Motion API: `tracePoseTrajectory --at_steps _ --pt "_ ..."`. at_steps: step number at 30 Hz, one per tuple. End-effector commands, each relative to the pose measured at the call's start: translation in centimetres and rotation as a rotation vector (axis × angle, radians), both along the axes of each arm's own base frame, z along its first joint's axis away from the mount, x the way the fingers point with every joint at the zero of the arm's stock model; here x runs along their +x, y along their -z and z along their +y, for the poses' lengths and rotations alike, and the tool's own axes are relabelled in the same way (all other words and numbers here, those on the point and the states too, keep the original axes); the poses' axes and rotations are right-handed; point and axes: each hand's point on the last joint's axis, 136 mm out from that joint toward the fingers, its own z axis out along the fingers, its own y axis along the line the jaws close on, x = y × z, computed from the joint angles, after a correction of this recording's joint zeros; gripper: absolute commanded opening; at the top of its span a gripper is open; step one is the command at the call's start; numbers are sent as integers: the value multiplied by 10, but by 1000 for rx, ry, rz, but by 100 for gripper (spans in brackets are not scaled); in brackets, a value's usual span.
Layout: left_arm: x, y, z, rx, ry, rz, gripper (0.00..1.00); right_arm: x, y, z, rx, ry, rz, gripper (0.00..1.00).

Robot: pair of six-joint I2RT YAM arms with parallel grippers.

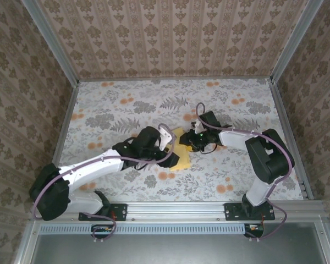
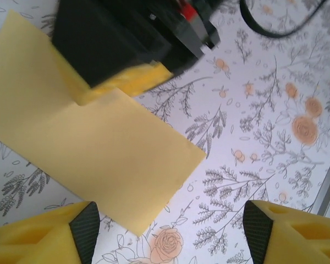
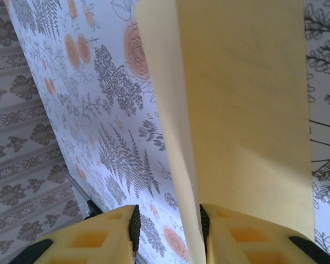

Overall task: Fold a paper plane with a square sheet of paper (fold left side to right side)
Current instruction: Fold the triangle a second time at the center of the table.

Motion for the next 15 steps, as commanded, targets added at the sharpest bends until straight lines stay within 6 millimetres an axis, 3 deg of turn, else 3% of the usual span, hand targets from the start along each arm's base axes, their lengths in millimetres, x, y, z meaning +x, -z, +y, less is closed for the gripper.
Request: tracePoseTrajectory --at_steps 1,7,15 --pt "1 7 -6 97 17 -91 76 -5 6 -3 -21 4 66 35" --pt "-6 27 -31 224 41 -137 79 -5 3 -5 -30 18 62 34" --pt "1 48 -43 394 -1 -203 85 -6 1 -7 -38 23 58 34"
